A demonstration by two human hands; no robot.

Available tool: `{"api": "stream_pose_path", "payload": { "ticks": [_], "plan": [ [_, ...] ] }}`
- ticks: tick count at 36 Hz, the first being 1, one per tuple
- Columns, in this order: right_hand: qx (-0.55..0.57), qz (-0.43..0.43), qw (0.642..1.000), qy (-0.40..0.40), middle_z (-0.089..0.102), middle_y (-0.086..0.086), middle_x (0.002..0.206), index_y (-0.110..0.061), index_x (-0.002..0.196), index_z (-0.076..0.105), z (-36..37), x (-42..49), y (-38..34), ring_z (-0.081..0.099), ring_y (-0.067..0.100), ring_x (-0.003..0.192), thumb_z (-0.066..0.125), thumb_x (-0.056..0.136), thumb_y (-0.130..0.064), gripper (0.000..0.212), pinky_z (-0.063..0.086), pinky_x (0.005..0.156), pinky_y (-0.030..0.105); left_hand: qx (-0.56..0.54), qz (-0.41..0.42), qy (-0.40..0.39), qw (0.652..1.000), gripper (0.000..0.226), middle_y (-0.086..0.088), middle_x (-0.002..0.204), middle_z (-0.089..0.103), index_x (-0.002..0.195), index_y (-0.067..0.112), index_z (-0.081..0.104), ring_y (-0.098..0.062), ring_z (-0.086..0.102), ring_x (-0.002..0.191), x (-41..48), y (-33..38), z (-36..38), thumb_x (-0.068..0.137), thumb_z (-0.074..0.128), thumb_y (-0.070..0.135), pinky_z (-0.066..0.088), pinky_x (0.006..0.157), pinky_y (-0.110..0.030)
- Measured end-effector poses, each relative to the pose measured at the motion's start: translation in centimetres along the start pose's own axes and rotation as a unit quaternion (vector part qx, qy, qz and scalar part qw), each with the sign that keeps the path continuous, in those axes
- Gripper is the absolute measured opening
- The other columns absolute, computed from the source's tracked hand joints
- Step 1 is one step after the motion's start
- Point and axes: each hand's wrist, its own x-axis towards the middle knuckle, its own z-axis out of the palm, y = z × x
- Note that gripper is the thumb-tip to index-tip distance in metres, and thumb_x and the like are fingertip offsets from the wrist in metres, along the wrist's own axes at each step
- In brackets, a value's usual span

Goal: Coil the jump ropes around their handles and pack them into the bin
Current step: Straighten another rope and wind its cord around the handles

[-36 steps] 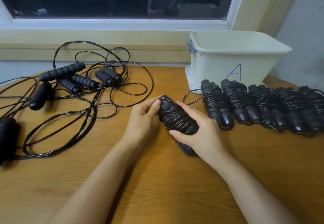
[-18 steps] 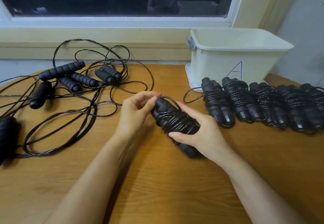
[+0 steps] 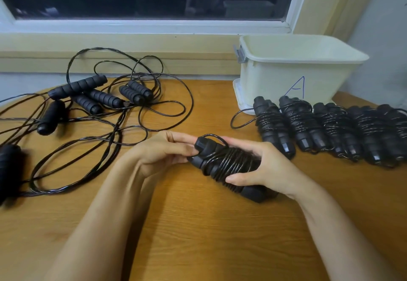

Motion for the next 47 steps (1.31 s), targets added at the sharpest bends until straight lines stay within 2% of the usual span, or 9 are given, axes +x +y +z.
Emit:
{"api": "stream_pose_path", "payload": {
  "ticks": [11, 15, 22, 25, 29, 34, 39, 44, 47],
  "plan": [
    [-0.008, 0.007, 0.998, -0.068, 0.061, -0.029, 0.128, -0.049, 0.129, 0.052, 0.0, -0.3, 0.0, 0.053, -0.006, 0.123, 0.088, 0.07, -0.012, 0.078, 0.039, 0.106, 0.017, -0.011, -0.067, -0.063, 0.996, 0.051, -0.004, 0.068, 0.071, 0.073, 0.013, 0.079, -0.007, 0.062, 0.052, 0.5, -0.4, -0.4, 0.026, 0.098, 0.017, 0.048, 0.047, -0.012],
    [0.03, 0.01, 0.998, -0.054, 0.063, -0.024, 0.128, -0.046, 0.131, 0.053, 0.2, -0.2, -0.1, 0.055, -0.003, 0.123, 0.089, 0.065, -0.022, 0.079, 0.039, 0.106, 0.023, -0.012, -0.061, -0.055, 0.997, 0.047, -0.007, 0.087, 0.073, 0.089, 0.016, 0.079, -0.014, 0.067, 0.074, 0.7, -0.7, -1.0, 0.044, 0.096, 0.019, 0.052, 0.064, -0.019],
    [0.1, 0.044, 0.994, 0.021, 0.064, -0.022, 0.127, -0.035, 0.134, 0.057, 0.2, 0.2, 0.2, 0.053, -0.004, 0.124, 0.088, 0.064, -0.025, 0.076, 0.036, 0.111, 0.026, 0.102, 0.113, 0.142, 0.978, 0.024, -0.003, 0.102, 0.075, 0.107, 0.014, 0.072, -0.013, 0.069, 0.091, 0.5, -0.4, 2.4, 0.098, 0.051, 0.023, 0.053, 0.078, -0.025],
    [0.105, 0.053, 0.993, 0.013, 0.066, -0.02, 0.126, -0.031, 0.134, 0.057, 0.5, 0.2, 0.2, 0.056, -0.004, 0.122, 0.09, 0.063, -0.023, 0.078, 0.039, 0.106, 0.022, 0.156, 0.116, 0.111, 0.975, 0.047, 0.004, 0.111, 0.073, 0.12, 0.022, 0.067, -0.008, 0.065, 0.109, 0.3, -0.4, 3.8, 0.096, 0.036, 0.048, 0.049, 0.096, -0.025],
    [0.108, 0.067, 0.992, 0.001, 0.071, -0.015, 0.117, -0.035, 0.133, 0.054, 1.0, 0.1, 0.3, 0.062, 0.003, 0.114, 0.089, 0.067, -0.025, 0.075, 0.045, 0.104, 0.032, 0.191, 0.124, 0.091, 0.969, 0.041, -0.004, 0.107, 0.073, 0.122, 0.015, 0.066, -0.012, 0.069, 0.101, 0.4, -0.8, 4.5, 0.091, 0.053, 0.038, 0.054, 0.084, -0.019],
    [0.069, 0.062, 0.99, 0.109, 0.06, -0.019, 0.126, -0.042, 0.124, 0.051, 1.8, 0.2, 0.0, 0.061, -0.001, 0.109, 0.089, 0.057, -0.053, 0.077, 0.047, 0.092, 0.024, 0.104, 0.17, 0.168, 0.965, 0.026, -0.007, 0.097, 0.075, 0.107, 0.015, 0.071, -0.019, 0.072, 0.09, 0.3, -0.5, 4.1, 0.086, 0.064, 0.028, 0.058, 0.072, -0.024],
    [0.183, 0.092, 0.952, 0.227, 0.063, -0.001, 0.118, -0.034, 0.122, 0.049, 2.2, 0.2, -0.8, 0.072, 0.015, 0.086, 0.07, 0.069, -0.063, 0.064, 0.06, 0.063, 0.033, 0.102, 0.276, 0.331, 0.897, 0.018, -0.002, 0.099, 0.073, 0.109, 0.016, 0.071, -0.012, 0.07, 0.093, 0.3, -0.6, 4.0, 0.094, 0.062, 0.021, 0.058, 0.076, -0.026],
    [0.275, 0.15, 0.92, 0.237, 0.065, 0.005, 0.12, -0.018, 0.138, 0.046, 2.6, 0.3, -1.1, 0.063, 0.021, 0.051, 0.069, 0.067, -0.065, 0.088, 0.042, 0.038, 0.021, 0.149, 0.299, 0.313, 0.889, 0.017, 0.004, 0.095, 0.073, 0.108, 0.017, 0.071, -0.011, 0.07, 0.091, 0.5, -1.0, 5.5, 0.093, 0.062, 0.019, 0.059, 0.074, -0.026],
    [0.282, 0.166, 0.917, 0.228, 0.074, 0.007, 0.1, -0.014, 0.119, 0.06, 1.5, 0.0, -0.9, 0.061, 0.025, 0.049, 0.063, 0.073, -0.069, 0.072, 0.038, 0.037, 0.021, 0.15, 0.311, 0.283, 0.895, 0.016, 0.008, 0.089, 0.074, 0.106, 0.015, 0.072, -0.007, 0.07, 0.087, 0.6, -1.2, 5.9, 0.094, 0.061, 0.015, 0.056, 0.071, -0.02]
  ]
}}
